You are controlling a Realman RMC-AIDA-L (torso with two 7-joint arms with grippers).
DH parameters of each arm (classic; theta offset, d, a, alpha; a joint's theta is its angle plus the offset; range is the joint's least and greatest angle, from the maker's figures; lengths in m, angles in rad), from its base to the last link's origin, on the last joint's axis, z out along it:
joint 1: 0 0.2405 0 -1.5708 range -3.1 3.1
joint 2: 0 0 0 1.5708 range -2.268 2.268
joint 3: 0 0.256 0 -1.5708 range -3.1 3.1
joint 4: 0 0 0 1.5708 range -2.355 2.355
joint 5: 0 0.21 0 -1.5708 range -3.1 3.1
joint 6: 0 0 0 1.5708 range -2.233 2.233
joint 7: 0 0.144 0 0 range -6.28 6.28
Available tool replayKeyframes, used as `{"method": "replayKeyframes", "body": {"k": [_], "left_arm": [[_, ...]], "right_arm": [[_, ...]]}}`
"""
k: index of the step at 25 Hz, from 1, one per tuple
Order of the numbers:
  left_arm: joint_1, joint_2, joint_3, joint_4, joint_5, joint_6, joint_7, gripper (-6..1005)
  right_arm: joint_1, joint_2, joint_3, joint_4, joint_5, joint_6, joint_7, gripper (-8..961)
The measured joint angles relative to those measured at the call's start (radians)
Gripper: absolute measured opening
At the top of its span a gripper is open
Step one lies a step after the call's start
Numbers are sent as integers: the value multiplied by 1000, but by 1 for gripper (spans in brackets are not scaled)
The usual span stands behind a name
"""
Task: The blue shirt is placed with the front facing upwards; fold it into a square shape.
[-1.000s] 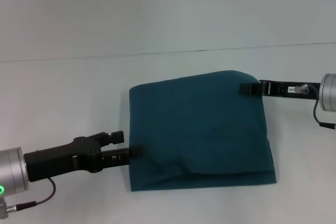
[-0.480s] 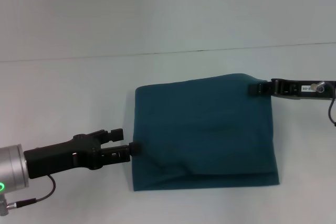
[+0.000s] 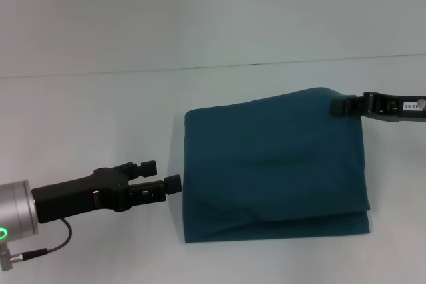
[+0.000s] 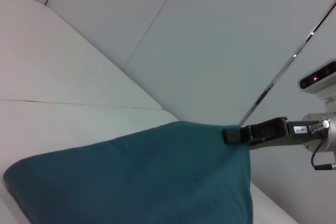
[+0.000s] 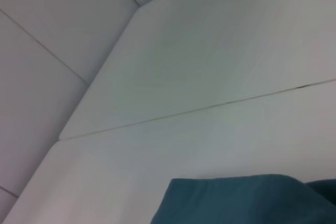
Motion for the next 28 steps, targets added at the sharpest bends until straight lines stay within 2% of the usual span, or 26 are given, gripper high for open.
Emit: {"method": "replayKeyframes", "body": {"k": [10, 13, 18, 23, 28], "left_arm": [[-9, 2, 0, 0, 3, -10, -10, 963], [-10, 2, 0, 0, 3, -13, -10, 963], [-10, 3, 0, 0, 3, -19, -11, 963], [-12, 4, 0, 0, 2, -22, -11, 963], [-16, 2, 1, -3, 2, -51, -19, 963]], "right_arm": [[-34, 23, -3, 29, -6, 120, -54, 53], [-34, 35, -5, 63, -6, 181, -110, 60], [-34, 41, 2, 103, 3, 306, -138, 71], [-36, 41, 12, 98, 30, 389, -155, 277], [-41, 26, 28, 93, 92, 378, -184, 479]]}}
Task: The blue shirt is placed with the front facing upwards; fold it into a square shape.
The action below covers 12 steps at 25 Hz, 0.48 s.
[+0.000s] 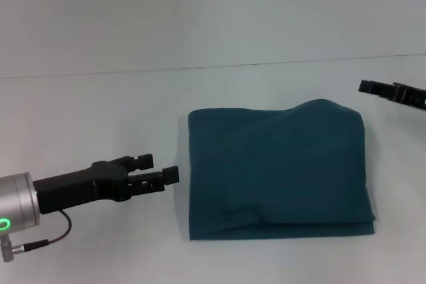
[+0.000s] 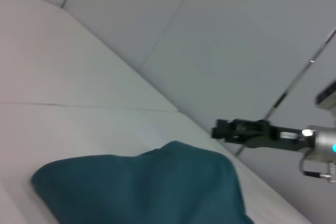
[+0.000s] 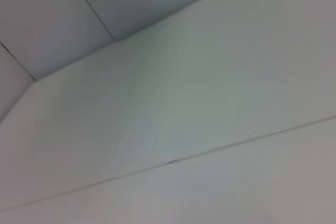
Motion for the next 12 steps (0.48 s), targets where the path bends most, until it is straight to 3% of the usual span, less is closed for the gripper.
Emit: {"method": "replayKeyframes", "body": {"k": [9, 12], "left_arm": [[-21, -1, 6, -32, 4, -85, -60, 963], [-22, -3, 5, -35, 4, -99, -68, 963]], "right_arm": [[-8, -30, 20, -82, 12, -163, -30, 754], [-12, -45, 35, -103, 14, -206, -17, 806]]}}
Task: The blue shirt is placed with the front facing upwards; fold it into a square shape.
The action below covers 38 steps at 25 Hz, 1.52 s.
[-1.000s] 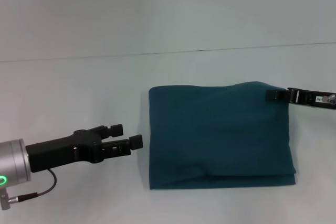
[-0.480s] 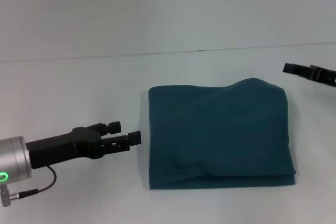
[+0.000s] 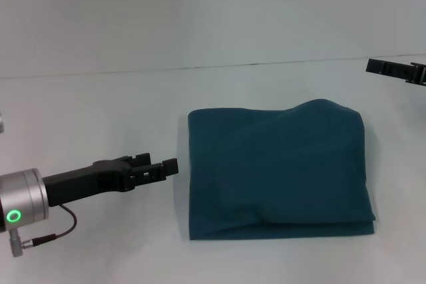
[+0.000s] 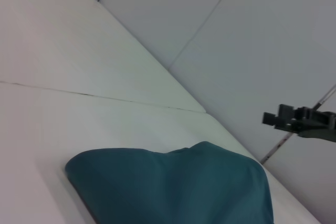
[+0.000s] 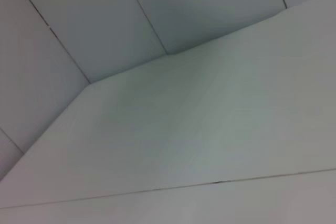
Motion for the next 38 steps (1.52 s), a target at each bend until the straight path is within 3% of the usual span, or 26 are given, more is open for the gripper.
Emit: {"method": "replayKeyframes", "body": {"k": [3, 8, 13, 19, 29, 32, 38], "left_arm": [[6, -5, 0, -1, 0, -5, 0, 963], [8, -8, -1, -2, 0, -7, 1, 963], [8, -9, -2, -2, 0, -8, 1, 963], [7, -10, 3, -2, 0, -16, 4, 963], [11, -9, 3, -13, 0, -18, 6, 963], [13, -9, 2, -14, 1, -18, 6, 963], [14, -9, 3, -15, 2, -18, 6, 963]], "right_arm": [[10, -8, 2, 15, 0, -28, 5, 830], [34, 11, -7, 57, -9, -18, -45, 780], [69, 16, -29, 144, -12, 6, -128, 568], [97, 29, -129, 226, -12, 128, -177, 314], [136, 87, -269, 285, -62, 380, -211, 78], [154, 95, -292, 308, -73, 433, -229, -1], [163, 99, -296, 288, -18, 429, -272, 0]]}}
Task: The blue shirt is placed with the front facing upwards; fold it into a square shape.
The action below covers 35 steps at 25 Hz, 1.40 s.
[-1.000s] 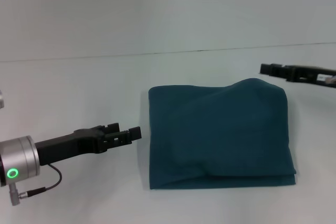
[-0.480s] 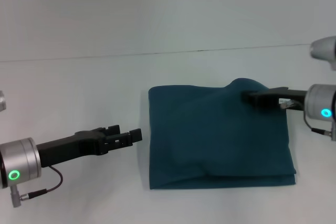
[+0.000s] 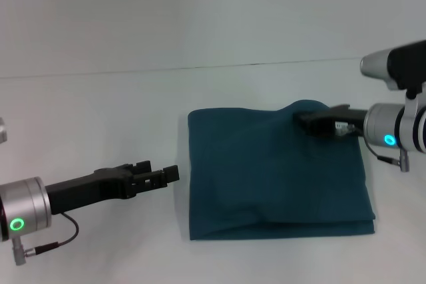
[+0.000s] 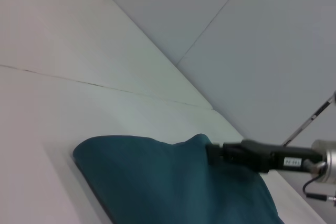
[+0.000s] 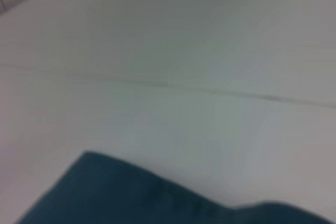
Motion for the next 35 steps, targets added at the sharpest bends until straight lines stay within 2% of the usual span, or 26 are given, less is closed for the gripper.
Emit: {"method": "replayKeyframes", "body": {"k": [8, 15, 25, 35], "left_arm": [[1, -1, -4, 0, 1, 0, 0, 963], [1, -1, -5, 1, 1, 0, 1, 963], [1, -1, -7, 0, -1, -9, -1, 963], [2, -1, -7, 1, 0, -13, 0, 963]], "right_arm": [[-11, -5, 4, -91, 40, -68, 4, 0], [37, -7, -7, -23, 12, -16, 6, 0], [103, 0, -32, 109, -42, 141, 7, -1], [117, 4, -61, 102, -25, 189, 2, -1]]}}
